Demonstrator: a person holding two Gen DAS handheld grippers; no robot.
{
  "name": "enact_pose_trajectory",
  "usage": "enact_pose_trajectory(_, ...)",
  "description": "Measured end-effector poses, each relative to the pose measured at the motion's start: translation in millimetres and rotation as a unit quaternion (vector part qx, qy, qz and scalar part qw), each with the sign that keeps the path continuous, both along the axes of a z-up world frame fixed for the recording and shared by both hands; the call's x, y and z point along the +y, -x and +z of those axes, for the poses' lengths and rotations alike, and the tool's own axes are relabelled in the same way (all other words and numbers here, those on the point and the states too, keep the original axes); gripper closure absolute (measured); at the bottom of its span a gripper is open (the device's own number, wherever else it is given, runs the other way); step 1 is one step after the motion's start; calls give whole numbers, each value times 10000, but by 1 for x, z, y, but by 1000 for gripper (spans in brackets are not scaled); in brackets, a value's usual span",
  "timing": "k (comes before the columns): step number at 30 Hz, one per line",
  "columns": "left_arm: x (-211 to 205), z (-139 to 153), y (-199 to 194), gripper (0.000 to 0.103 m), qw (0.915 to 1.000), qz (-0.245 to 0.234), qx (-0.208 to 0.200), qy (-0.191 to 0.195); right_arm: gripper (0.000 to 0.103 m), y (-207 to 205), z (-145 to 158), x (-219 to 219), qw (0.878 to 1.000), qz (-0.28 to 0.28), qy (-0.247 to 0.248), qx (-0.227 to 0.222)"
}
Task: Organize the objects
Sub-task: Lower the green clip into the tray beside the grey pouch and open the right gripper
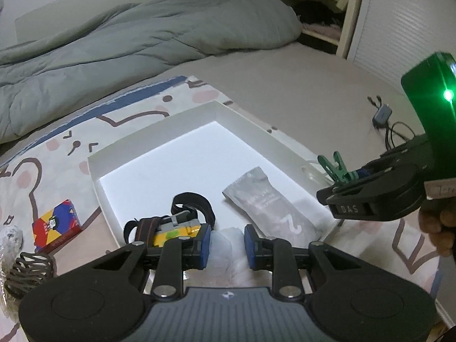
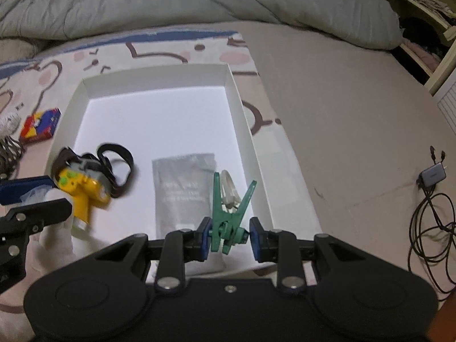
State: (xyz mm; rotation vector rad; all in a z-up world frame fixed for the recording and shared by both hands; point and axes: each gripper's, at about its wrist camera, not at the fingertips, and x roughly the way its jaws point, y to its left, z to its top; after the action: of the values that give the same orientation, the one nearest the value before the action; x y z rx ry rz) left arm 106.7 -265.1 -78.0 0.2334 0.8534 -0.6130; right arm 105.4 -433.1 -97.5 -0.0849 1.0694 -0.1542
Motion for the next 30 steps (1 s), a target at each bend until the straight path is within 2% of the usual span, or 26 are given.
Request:
enact_pose_trajectory(1,-1,-2,0,72,10000,-27,15,11,74,0,-2,-1,10000,-8,15,45)
enact_pose_trajectory(3,-5,-8,0,59,9999,-51,76,-90,75,0,-6,-6,9999,-33,64,135)
enact_pose_trajectory(5,-6,-11,1,53,9997,-61,62,-219,74,0,-9,-8,9997,-53,115,193)
enact_pose_trajectory(9,-7,-14,0,53,9994,-49,94,-344,73,0,-10,-13,9996,-132,87,247)
enact_pose_trajectory(16,-4,-13,-3,52,9990,58,159,-414,59,2,-8,-16,9996,-180,-27,222)
enact_pose_trajectory(21,-1,-12,-5,51,9990,112,187,-397,57,3,-6,-14,9996,-174,-52,199)
enact_pose_trajectory(30,7,-6,-9,50,9990,275,197,-290,51,9,8,-17,9989,-306,-308,-149)
